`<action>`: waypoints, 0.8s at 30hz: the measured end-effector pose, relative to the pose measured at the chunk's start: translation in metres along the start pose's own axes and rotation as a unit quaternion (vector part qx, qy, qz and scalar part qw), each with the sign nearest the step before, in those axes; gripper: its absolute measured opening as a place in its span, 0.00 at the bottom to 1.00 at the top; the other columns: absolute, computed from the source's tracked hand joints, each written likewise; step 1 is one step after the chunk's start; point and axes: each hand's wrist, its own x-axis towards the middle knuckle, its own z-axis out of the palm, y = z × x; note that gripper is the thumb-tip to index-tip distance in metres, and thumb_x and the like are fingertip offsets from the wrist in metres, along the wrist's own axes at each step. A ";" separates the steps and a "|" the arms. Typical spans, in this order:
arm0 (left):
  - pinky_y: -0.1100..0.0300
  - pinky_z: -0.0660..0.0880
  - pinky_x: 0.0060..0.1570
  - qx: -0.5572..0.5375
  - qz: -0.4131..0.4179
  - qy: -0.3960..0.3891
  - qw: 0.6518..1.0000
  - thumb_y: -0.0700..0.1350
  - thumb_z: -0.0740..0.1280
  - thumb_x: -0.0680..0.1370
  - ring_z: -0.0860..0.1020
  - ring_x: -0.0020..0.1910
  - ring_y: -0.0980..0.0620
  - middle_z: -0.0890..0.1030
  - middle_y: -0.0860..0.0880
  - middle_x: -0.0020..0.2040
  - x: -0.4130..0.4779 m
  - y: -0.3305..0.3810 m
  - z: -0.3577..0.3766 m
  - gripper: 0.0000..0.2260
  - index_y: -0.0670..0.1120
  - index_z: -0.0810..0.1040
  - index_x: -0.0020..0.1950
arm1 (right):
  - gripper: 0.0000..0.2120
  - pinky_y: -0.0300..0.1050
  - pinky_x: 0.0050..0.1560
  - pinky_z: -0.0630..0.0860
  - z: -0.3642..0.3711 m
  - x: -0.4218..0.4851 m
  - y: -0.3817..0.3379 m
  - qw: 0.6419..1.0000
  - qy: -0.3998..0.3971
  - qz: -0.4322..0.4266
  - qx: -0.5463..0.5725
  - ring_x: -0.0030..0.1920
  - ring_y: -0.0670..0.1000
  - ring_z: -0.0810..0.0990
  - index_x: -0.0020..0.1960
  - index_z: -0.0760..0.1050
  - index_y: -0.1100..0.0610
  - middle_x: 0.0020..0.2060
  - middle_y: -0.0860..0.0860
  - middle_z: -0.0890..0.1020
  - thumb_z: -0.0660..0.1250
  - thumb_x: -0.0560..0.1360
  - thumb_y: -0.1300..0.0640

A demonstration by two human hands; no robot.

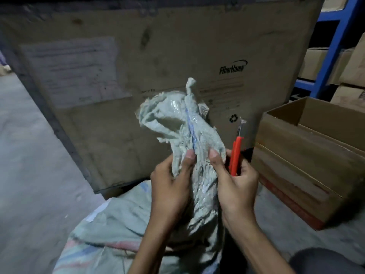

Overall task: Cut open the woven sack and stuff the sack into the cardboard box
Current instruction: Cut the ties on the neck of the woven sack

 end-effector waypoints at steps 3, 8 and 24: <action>0.59 0.65 0.29 0.067 0.004 0.099 0.993 0.55 0.63 0.83 0.67 0.28 0.58 0.71 0.54 0.28 0.011 -0.017 -0.009 0.23 0.38 0.75 0.38 | 0.10 0.31 0.34 0.71 -0.008 0.013 0.004 0.999 0.011 -0.022 -0.034 0.32 0.42 0.73 0.38 0.76 0.51 0.31 0.48 0.74 0.76 0.71 0.51; 0.60 0.60 0.29 0.027 -0.012 0.172 0.985 0.54 0.63 0.84 0.60 0.28 0.59 0.65 0.56 0.24 0.033 -0.038 -0.035 0.21 0.54 0.71 0.31 | 0.11 0.28 0.31 0.69 -0.020 0.035 -0.003 0.998 0.043 -0.025 -0.035 0.25 0.37 0.71 0.36 0.75 0.50 0.30 0.48 0.73 0.75 0.73 0.55; 0.75 0.70 0.35 0.100 0.024 0.162 0.981 0.39 0.73 0.77 0.76 0.31 0.69 0.80 0.59 0.35 0.022 -0.036 -0.020 0.03 0.46 0.82 0.47 | 0.07 0.41 0.50 0.80 -0.011 0.014 0.006 0.995 -0.073 -0.009 -0.067 0.44 0.44 0.85 0.48 0.80 0.49 0.41 0.46 0.85 0.75 0.72 0.57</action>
